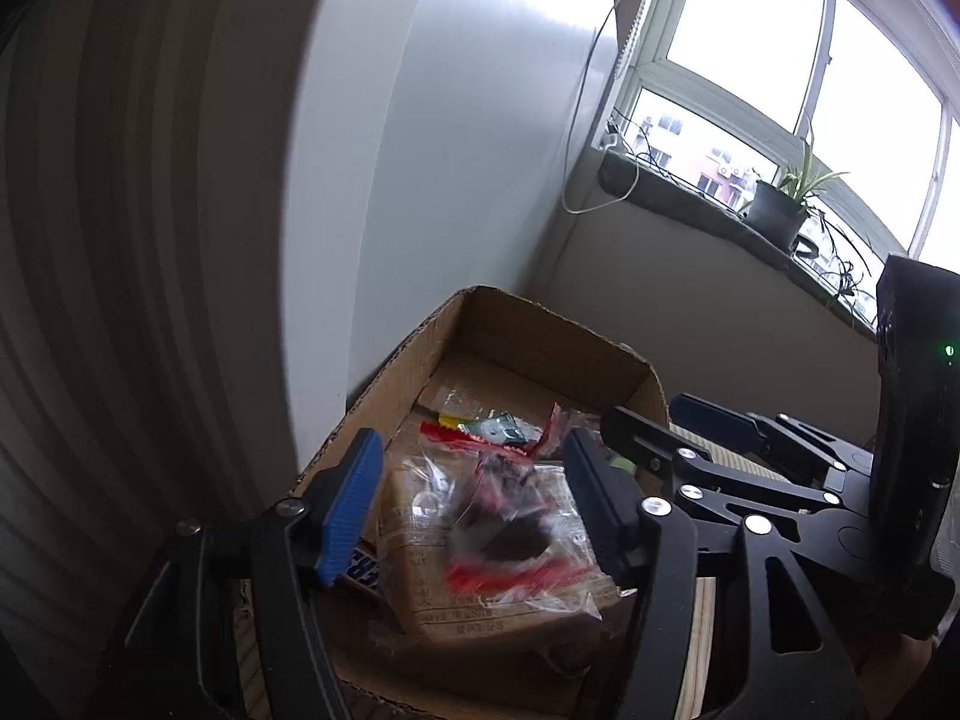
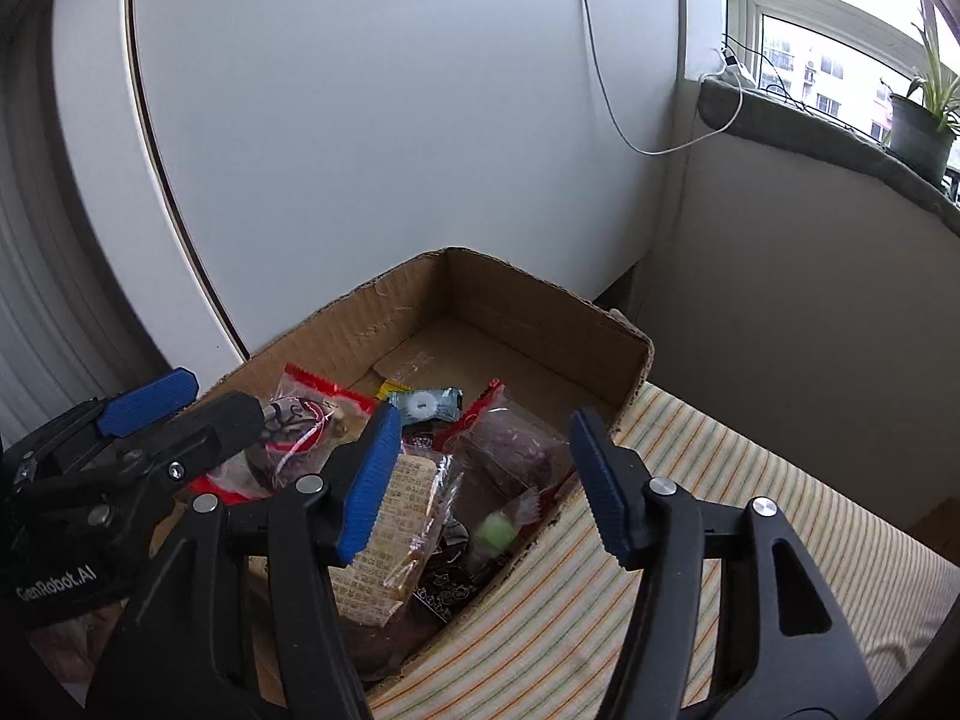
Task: Organize snacks
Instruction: 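Withdraw both open tools from the box back over the bed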
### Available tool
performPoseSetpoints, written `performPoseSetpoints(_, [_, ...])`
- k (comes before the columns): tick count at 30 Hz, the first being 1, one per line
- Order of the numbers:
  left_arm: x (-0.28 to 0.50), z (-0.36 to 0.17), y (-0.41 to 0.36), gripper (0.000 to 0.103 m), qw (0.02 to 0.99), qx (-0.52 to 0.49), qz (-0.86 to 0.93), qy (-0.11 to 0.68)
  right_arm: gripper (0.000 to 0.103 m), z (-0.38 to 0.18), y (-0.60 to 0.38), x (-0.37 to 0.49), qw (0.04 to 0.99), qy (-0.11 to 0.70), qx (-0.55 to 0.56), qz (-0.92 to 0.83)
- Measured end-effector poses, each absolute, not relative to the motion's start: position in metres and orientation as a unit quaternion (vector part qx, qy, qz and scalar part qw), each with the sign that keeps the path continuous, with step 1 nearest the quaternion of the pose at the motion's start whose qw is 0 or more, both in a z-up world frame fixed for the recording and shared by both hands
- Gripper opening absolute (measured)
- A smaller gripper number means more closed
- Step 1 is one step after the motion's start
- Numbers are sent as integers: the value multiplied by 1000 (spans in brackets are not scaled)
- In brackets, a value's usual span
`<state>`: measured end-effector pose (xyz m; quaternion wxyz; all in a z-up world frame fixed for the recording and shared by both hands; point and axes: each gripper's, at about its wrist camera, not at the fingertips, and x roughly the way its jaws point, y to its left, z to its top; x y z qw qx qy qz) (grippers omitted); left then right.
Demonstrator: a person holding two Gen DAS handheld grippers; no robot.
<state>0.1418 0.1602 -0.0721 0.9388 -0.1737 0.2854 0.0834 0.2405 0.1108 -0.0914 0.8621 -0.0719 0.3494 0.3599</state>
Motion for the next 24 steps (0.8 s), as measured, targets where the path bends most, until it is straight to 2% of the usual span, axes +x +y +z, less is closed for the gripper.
performPoseSetpoints(1, [140,-73,161,73,939,-175,89,281,62,-91,108,239,862,349,-69,360])
performPoseSetpoints(8, [131,-66,153,73,942,-164,90,278,70,-75,97,223,872,334,-66,353])
performPoseSetpoints(14, [117,-53,147,74,949,-156,92,259,84,-60,86,209,884,320,-56,336])
performPoseSetpoints(16, [114,-50,147,75,950,-156,93,256,91,-56,79,205,889,315,-47,328])
performPoseSetpoints(22, [108,-42,139,76,953,-143,97,250,102,-49,52,186,907,301,-31,292])
performPoseSetpoints(24, [104,-38,133,76,954,-135,96,248,102,-47,38,176,914,295,-30,276])
